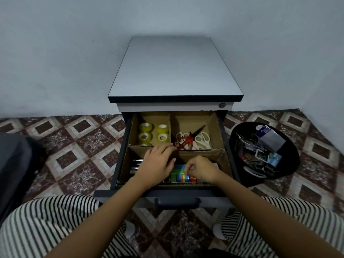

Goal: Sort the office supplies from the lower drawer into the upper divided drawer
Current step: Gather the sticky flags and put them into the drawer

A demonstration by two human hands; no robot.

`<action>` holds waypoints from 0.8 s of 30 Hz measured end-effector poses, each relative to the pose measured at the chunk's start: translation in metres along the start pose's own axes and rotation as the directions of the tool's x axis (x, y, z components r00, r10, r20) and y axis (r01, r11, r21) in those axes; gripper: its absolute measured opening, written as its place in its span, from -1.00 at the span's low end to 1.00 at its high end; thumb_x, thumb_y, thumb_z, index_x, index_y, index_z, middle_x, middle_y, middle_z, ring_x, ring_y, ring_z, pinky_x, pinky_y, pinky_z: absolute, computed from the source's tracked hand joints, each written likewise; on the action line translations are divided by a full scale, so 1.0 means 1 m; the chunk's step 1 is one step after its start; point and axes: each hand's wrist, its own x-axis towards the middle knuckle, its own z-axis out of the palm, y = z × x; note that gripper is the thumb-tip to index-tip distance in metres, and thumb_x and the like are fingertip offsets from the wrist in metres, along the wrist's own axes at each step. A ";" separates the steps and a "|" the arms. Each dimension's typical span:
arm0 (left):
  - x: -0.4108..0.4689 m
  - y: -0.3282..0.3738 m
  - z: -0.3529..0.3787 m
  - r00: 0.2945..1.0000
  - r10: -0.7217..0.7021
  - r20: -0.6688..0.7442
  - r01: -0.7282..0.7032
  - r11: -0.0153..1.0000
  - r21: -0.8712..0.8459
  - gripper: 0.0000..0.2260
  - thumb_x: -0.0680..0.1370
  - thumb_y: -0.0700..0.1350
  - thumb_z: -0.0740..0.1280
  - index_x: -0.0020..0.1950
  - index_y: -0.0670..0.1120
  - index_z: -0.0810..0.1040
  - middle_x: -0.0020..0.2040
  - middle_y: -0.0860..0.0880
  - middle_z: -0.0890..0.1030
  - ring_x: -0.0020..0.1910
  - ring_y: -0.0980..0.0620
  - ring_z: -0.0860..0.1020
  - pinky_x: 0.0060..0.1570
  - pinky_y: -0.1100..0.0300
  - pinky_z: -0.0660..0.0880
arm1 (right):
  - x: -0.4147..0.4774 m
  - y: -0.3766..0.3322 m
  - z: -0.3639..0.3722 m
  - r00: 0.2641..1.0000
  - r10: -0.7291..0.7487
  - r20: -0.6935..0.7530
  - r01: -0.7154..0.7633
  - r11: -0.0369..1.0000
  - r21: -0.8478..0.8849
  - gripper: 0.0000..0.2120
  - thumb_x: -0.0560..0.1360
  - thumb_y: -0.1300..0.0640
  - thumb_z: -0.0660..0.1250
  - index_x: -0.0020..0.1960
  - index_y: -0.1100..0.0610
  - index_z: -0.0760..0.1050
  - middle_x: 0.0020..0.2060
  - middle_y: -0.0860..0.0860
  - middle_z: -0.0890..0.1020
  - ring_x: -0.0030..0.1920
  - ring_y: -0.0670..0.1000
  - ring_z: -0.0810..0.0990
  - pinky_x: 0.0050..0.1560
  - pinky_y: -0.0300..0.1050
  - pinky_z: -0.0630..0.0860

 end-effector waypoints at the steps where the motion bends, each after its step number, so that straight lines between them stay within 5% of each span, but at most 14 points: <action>1: -0.002 -0.002 -0.003 1.000 -0.015 -0.001 0.015 1.000 -0.002 -0.62 0.59 -0.01 0.20 0.41 0.00 0.34 0.40 0.01 0.36 0.41 0.02 0.27 0.36 0.03 0.21 | 0.000 0.000 0.002 1.000 -0.001 -0.012 0.001 1.000 -0.005 -0.87 0.48 0.27 0.31 -0.11 0.21 0.65 -0.13 0.03 0.68 -0.25 -0.19 0.53 -0.26 -0.46 0.38; 7: -0.025 -0.028 -0.023 0.980 -0.159 -0.121 0.166 0.985 0.049 -0.59 0.57 0.04 0.17 0.38 -0.08 0.40 0.36 -0.12 0.42 0.42 -0.10 0.31 0.35 -0.24 0.26 | 0.001 0.003 0.007 0.998 0.004 -0.058 -0.004 1.000 -0.015 -0.86 0.48 0.28 0.31 -0.11 0.22 0.65 -0.09 0.08 0.69 -0.17 -0.15 0.53 -0.17 -0.35 0.40; 14: -0.040 -0.053 -0.036 0.905 -0.426 0.011 0.424 0.904 0.053 -0.47 0.61 0.08 0.14 0.54 -0.03 0.10 0.55 -0.05 0.06 0.54 -0.03 -0.05 0.45 -0.09 0.01 | 0.001 0.000 0.009 0.997 -0.001 -0.077 -0.001 0.999 -0.032 -0.89 0.48 0.28 0.34 -0.07 0.26 0.64 -0.07 0.12 0.68 -0.15 -0.10 0.54 -0.12 -0.30 0.43; 24: -0.045 -0.055 -0.028 0.892 -0.447 0.066 0.446 0.895 0.020 -0.47 0.61 0.09 0.14 0.54 -0.02 0.10 0.56 -0.03 -0.01 0.54 -0.02 -0.02 0.43 -0.08 0.13 | -0.001 -0.001 0.009 0.993 -0.042 -0.112 0.029 0.993 -0.118 -0.83 0.50 0.28 0.30 -0.04 0.26 0.66 -0.04 0.11 0.68 -0.05 -0.01 0.62 -0.09 -0.29 0.45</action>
